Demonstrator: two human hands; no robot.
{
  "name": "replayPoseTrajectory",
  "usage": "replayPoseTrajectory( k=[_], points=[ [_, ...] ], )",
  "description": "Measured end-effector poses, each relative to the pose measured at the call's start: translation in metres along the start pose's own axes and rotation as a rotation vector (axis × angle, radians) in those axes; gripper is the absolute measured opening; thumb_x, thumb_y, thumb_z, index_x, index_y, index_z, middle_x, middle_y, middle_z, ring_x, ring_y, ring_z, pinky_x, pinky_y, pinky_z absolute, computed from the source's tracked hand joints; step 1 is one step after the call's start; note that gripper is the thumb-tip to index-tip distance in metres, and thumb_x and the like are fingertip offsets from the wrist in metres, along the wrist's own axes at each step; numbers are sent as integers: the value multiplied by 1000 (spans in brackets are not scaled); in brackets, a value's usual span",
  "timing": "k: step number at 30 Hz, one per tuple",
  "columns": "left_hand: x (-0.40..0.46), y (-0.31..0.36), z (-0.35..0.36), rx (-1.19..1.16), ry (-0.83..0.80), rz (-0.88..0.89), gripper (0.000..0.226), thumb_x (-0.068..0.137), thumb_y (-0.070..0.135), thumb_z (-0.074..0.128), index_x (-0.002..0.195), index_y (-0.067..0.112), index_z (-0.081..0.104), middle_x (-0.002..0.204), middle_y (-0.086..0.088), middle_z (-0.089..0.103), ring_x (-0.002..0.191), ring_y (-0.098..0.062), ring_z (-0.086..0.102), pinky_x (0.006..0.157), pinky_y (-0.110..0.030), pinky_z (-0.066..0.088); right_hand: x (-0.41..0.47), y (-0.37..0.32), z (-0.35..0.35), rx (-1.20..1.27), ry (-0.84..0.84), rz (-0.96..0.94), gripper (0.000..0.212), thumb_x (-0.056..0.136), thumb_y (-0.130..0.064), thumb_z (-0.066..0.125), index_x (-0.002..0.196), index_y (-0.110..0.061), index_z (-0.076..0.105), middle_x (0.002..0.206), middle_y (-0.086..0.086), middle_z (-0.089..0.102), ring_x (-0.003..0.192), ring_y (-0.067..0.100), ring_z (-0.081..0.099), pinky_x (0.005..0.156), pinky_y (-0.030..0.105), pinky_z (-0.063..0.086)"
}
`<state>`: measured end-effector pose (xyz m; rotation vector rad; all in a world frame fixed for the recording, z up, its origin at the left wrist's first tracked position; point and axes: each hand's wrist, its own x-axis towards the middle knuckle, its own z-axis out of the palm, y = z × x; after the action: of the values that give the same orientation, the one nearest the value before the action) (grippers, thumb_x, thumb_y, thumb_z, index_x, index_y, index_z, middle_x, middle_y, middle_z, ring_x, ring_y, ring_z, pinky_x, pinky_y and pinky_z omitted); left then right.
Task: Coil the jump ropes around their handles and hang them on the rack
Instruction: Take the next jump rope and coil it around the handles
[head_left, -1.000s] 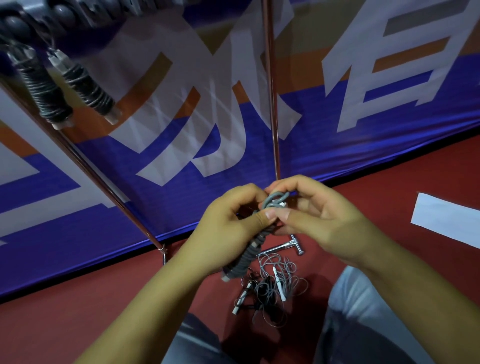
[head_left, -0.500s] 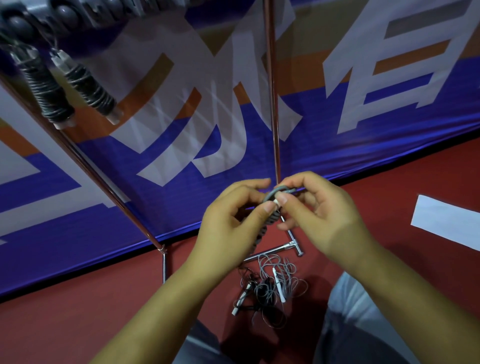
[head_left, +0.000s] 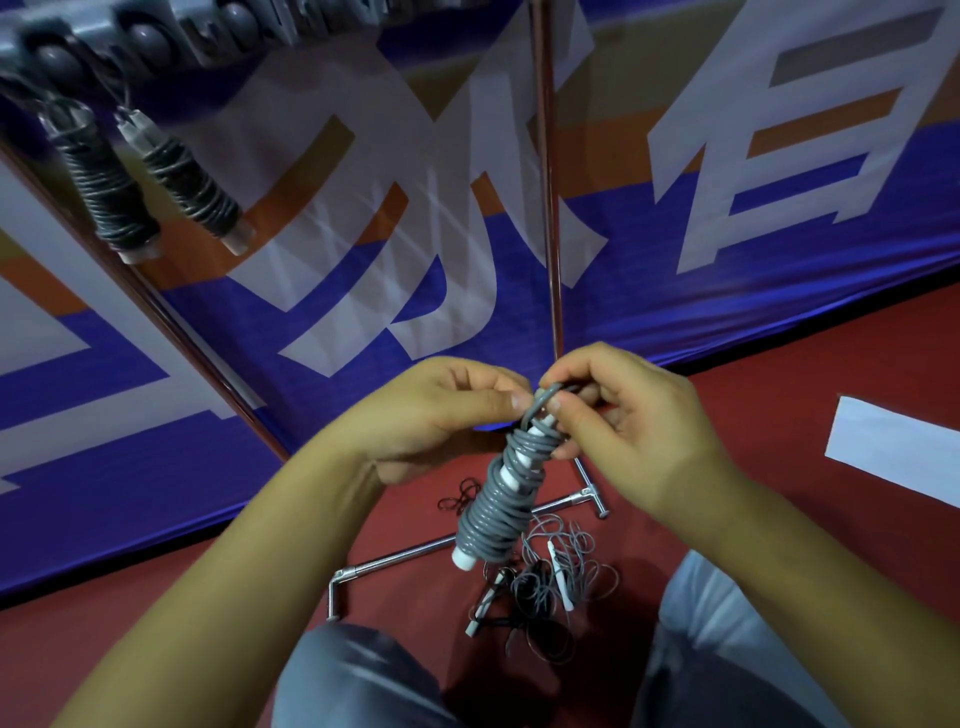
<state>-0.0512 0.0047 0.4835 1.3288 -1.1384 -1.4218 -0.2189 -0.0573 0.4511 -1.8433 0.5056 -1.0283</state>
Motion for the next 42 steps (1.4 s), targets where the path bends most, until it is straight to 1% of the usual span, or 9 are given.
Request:
replayPoseTrajectory(
  k=[7, 12, 15, 17, 22, 29, 34, 38, 42],
  points=[
    [6, 18, 0, 168, 14, -3, 4, 74, 4, 60, 77, 3, 58, 75, -5, 66, 76, -14, 66, 74, -24, 54, 12, 1, 2, -52, 30, -39, 20, 79, -10, 61, 84, -29, 68, 89, -17, 58, 78, 10, 63, 64, 30, 59],
    [12, 14, 8, 502, 366, 199, 20, 64, 32, 62, 69, 15, 53, 71, -19, 57, 67, -28, 55, 74, -59, 51, 30, -2, -7, -20, -138, 54, 25, 82, -21, 65, 87, -45, 64, 130, -16, 46, 127, 0, 41, 101, 19, 37],
    [14, 23, 14, 581, 544, 356, 14, 73, 25, 60, 65, 24, 49, 76, -14, 60, 65, -35, 56, 66, -53, 52, 41, -6, -2, 296, -209, 194, 14, 76, -39, 67, 88, -40, 59, 92, -12, 64, 83, 3, 63, 69, 24, 50],
    [15, 33, 16, 574, 637, 445, 18, 84, 12, 60, 71, 20, 50, 74, -8, 60, 60, -22, 54, 59, -43, 50, 48, -9, 6, 447, -130, 233, 15, 83, -30, 69, 88, -32, 55, 76, -11, 62, 67, 4, 60, 55, 23, 48],
    [19, 49, 1, 666, 780, 582, 13, 89, 20, 56, 78, 19, 50, 82, -9, 61, 72, -22, 58, 63, -33, 46, 79, -31, 21, 573, -6, 258, 13, 93, -21, 58, 82, -22, 52, 80, 6, 57, 72, 14, 55, 64, 37, 49],
    [10, 78, -36, 683, 1021, 598, 15, 90, 9, 57, 76, 13, 53, 84, 0, 57, 72, -4, 50, 62, -11, 37, 120, -52, 44, 450, -58, 254, 16, 90, -7, 57, 82, -22, 55, 80, 6, 57, 66, 15, 57, 55, 30, 51],
    [-5, 98, -60, 510, 1057, 581, 13, 89, 5, 57, 77, 6, 59, 74, 4, 59, 55, 4, 51, 54, -11, 39, 150, -68, 54, 351, -143, 208, 16, 88, -5, 57, 81, -19, 55, 80, 8, 58, 68, 21, 61, 50, 28, 52],
    [-19, 117, -92, 412, 1008, 515, 20, 85, 12, 68, 66, 16, 62, 71, -11, 62, 67, -17, 57, 67, -35, 49, 180, -76, 71, 254, -217, 138, 17, 87, -9, 62, 78, -22, 57, 78, 6, 57, 70, 21, 59, 49, 30, 52],
    [-26, 149, -120, 302, 970, 464, 19, 85, 5, 67, 67, 10, 62, 53, 1, 60, 46, -5, 53, 49, -20, 43, 222, -91, 89, 150, -213, 57, 15, 87, -15, 65, 77, -23, 57, 76, 2, 56, 72, 21, 57, 59, 41, 56]
  ],
)
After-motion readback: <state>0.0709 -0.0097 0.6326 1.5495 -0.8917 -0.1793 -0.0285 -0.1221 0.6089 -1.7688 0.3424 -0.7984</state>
